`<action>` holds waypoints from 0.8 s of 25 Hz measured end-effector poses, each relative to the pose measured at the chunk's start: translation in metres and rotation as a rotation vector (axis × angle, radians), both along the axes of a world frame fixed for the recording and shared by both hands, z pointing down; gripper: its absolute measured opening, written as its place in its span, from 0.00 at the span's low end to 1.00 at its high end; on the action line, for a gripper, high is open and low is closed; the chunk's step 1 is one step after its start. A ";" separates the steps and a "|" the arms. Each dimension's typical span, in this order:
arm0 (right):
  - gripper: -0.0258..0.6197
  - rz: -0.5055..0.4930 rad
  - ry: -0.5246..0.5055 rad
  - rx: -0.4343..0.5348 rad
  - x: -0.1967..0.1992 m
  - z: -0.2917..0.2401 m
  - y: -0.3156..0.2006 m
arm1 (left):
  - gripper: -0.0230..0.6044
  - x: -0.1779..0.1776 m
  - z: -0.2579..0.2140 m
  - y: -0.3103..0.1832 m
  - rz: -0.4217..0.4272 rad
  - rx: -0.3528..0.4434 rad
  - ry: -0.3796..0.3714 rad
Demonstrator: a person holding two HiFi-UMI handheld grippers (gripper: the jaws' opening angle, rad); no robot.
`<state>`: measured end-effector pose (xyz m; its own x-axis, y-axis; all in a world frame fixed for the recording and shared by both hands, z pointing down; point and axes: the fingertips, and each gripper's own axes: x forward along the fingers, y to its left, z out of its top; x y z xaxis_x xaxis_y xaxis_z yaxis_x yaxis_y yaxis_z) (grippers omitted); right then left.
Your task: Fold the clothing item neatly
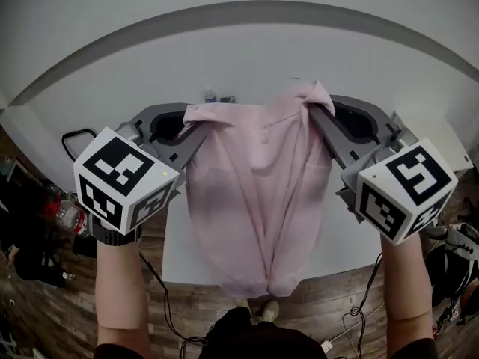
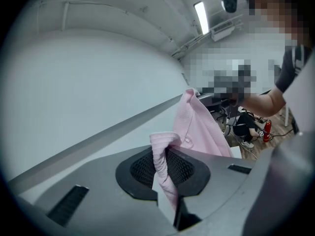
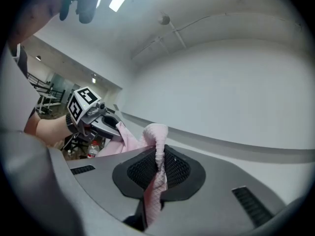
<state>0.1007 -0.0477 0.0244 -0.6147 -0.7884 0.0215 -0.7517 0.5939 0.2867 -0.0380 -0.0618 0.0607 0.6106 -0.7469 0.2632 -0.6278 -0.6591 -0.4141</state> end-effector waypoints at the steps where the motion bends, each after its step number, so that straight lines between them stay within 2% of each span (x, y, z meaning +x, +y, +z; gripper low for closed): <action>1: 0.09 0.012 0.007 -0.014 0.000 0.005 -0.022 | 0.09 0.000 0.007 -0.021 -0.008 -0.018 -0.003; 8: 0.09 0.099 0.043 -0.066 0.012 0.041 -0.089 | 0.09 0.011 0.052 -0.089 -0.045 -0.071 -0.067; 14: 0.09 0.169 0.070 -0.144 -0.013 0.078 -0.194 | 0.09 -0.010 0.096 -0.192 -0.055 -0.146 -0.081; 20: 0.09 0.243 0.066 -0.193 0.002 0.121 -0.271 | 0.09 0.004 0.137 -0.263 -0.048 -0.186 -0.108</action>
<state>0.1029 -0.3185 0.1451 -0.4015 -0.8895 0.2181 -0.8618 0.4476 0.2389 -0.0340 -0.3251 0.1972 0.5366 -0.7068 0.4610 -0.6186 -0.7010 -0.3548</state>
